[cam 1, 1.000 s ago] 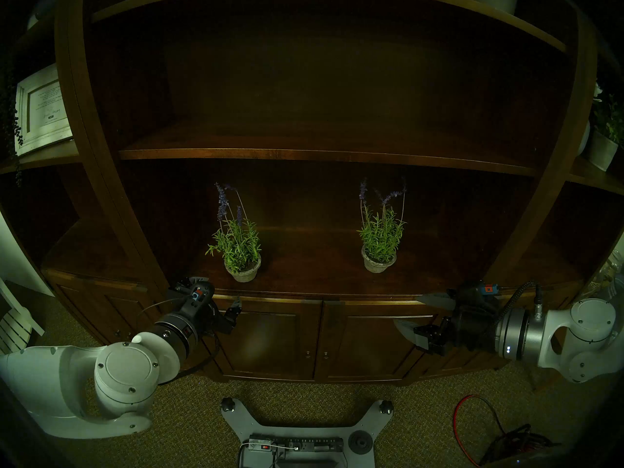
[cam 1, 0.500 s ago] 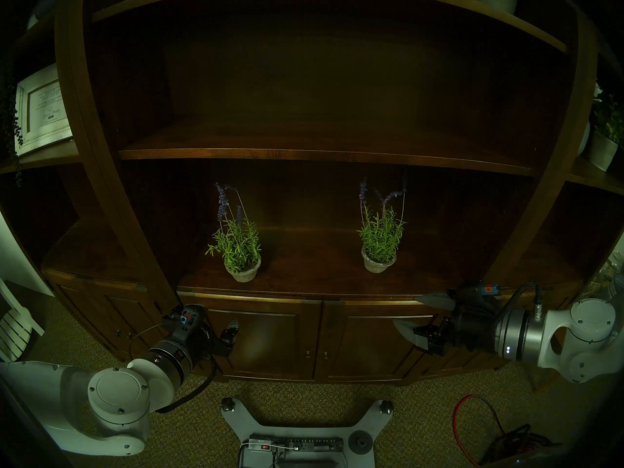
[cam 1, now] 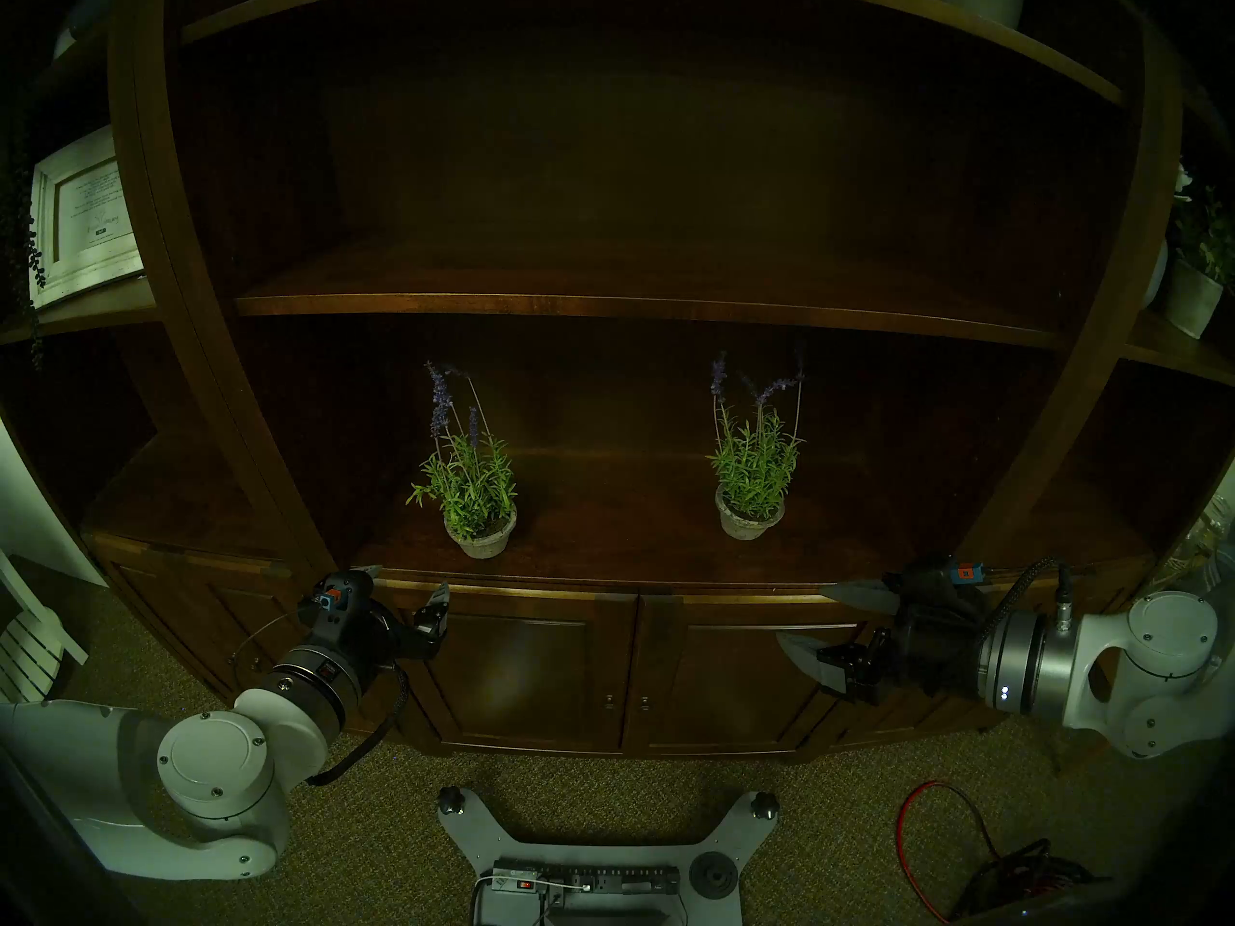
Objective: Place the fake decorative plant upright
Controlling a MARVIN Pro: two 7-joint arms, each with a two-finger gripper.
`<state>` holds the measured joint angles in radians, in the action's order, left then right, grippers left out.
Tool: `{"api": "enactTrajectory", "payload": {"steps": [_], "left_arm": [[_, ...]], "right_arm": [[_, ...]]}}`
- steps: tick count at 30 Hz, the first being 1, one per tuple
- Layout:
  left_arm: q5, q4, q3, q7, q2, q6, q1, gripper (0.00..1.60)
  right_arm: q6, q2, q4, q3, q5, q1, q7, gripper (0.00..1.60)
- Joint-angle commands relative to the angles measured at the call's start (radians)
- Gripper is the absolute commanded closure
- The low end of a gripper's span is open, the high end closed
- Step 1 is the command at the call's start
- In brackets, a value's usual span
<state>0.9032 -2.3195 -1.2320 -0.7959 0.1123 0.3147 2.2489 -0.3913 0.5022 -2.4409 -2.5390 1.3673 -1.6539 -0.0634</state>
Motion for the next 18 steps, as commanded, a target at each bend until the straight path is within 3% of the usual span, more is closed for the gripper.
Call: {"api": "enactTrajectory", "payload": {"steps": [1, 18], "left_arm": [[-0.006, 0.005, -0.024, 0.027, -0.007, 0.110, 0.021, 0.00], [-0.026, 0.060, -0.034, 0.102, -0.010, 0.297, 0.090, 0.00]], "right_arm": [[-0.007, -0.002, -0.003, 0.009, 0.000, -0.009, -0.002, 0.00], [-0.007, -0.003, -0.003, 0.009, -0.001, -0.010, -0.001, 0.00]]}}
